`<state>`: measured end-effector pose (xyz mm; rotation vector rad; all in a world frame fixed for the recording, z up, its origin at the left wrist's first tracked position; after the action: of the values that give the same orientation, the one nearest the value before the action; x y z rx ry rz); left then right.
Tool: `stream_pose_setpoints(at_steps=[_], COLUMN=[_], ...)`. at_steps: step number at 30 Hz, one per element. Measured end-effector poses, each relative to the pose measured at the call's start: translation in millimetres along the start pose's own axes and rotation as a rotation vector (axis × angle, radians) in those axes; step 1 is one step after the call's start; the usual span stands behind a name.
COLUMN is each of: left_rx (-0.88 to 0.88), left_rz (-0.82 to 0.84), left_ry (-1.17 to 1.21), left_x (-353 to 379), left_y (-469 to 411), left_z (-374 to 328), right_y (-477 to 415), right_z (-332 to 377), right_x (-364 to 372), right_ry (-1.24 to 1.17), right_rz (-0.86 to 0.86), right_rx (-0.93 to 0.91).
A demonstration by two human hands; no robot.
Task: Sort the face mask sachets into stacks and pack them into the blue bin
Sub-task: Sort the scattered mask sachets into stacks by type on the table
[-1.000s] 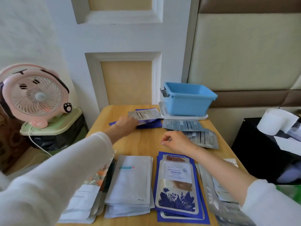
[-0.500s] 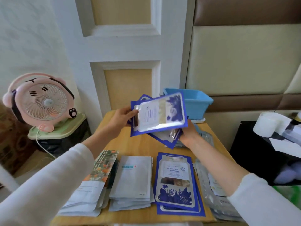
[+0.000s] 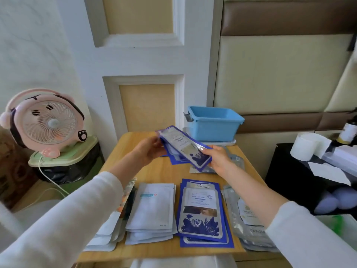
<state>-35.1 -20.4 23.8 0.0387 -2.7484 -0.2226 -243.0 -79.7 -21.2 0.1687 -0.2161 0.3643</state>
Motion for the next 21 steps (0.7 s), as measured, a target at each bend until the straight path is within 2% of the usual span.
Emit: stream_pose_setpoints(at_steps=[3,5,7,9,11,13,14,15,18,19,21], left_rx=[0.032,0.096,0.041,-0.066,-0.072,-0.113,-0.174,-0.251,-0.471,-0.499,-0.416], left_rz=[-0.19,-0.252,-0.186,-0.141,-0.164,-0.146,-0.112,-0.077,0.058,0.105,0.146], left_ry=[-0.202,-0.244,-0.229,-0.41,-0.691,-0.79,-0.786,-0.774,-0.562,-0.402,-0.115], left_x=[-13,-25,-26,-17,-9,0,4,7,20,26,35], left_y=[-1,-2,-3,-4,-11,-20,-23,-24,-24,-23,-25], left_z=[-9,-22,-22,-9,3,16,25,34,62,68,71], right_y=[-10,-16,-22,-22,-20,-21,-23,-25,-20,-14,1], right_z=[-6,-11,-18,-20,-16,-7,-3,-1,3,5,7], right_x=[-7,-19,-24,-24,-25,-24,-25,-26,-20,-15,-8], right_ry=[0.215,0.222,0.204,0.38,0.599,0.799,0.806,0.73,0.204,0.091,0.074], right_rz=[-0.167,-0.289,-0.312,-0.368,-0.449,-0.426,-0.395,-0.35,-0.143,-0.048,0.136], right_rx=[-0.016,-0.026,0.007,0.01,-0.033,-0.057,-0.065,-0.065,-0.05,-0.051,-0.017])
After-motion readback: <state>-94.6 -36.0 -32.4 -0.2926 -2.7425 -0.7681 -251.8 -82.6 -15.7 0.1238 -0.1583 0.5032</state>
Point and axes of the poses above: each hand's wrist, its own y-axis away from the middle knuckle, its own x-axis out of the palm, z = x × y, the point moved 5 cm from there along -y, towards the middle knuckle, and after that the axes turned 12 degrees about z, right-handed, at the moved point
